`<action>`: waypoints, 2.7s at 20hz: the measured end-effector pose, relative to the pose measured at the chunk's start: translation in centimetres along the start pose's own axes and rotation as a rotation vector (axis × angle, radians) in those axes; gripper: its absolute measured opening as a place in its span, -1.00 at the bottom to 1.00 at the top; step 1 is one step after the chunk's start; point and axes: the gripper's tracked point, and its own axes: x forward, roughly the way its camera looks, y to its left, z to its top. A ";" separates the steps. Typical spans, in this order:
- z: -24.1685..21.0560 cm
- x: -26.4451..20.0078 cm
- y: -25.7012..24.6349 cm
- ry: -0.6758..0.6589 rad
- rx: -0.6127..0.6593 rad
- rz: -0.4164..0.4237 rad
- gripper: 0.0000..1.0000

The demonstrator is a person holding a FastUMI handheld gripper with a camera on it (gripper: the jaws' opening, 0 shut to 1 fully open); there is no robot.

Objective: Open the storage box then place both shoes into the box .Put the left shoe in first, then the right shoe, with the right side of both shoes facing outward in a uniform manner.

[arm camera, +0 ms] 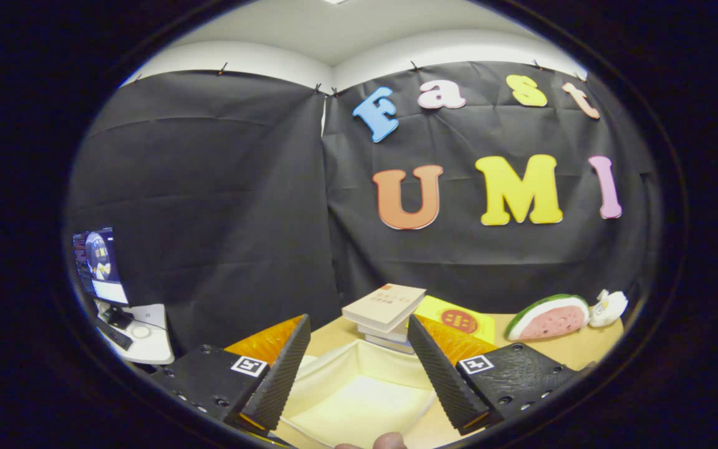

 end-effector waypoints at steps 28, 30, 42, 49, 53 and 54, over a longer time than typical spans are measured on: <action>-27.0 -13.5 -34.1 0.673 0.242 -0.434 0.92; -27.9 -13.1 -34.6 0.714 0.276 -0.434 0.73; -29.9 -12.2 -35.0 0.836 0.438 -0.410 -0.88; -28.3 -12.8 -33.2 0.794 0.624 -0.381 -0.99; -26.1 -12.2 -31.2 0.753 0.649 -0.347 -0.99; -25.3 -11.9 -30.6 0.743 0.651 -0.337 -0.99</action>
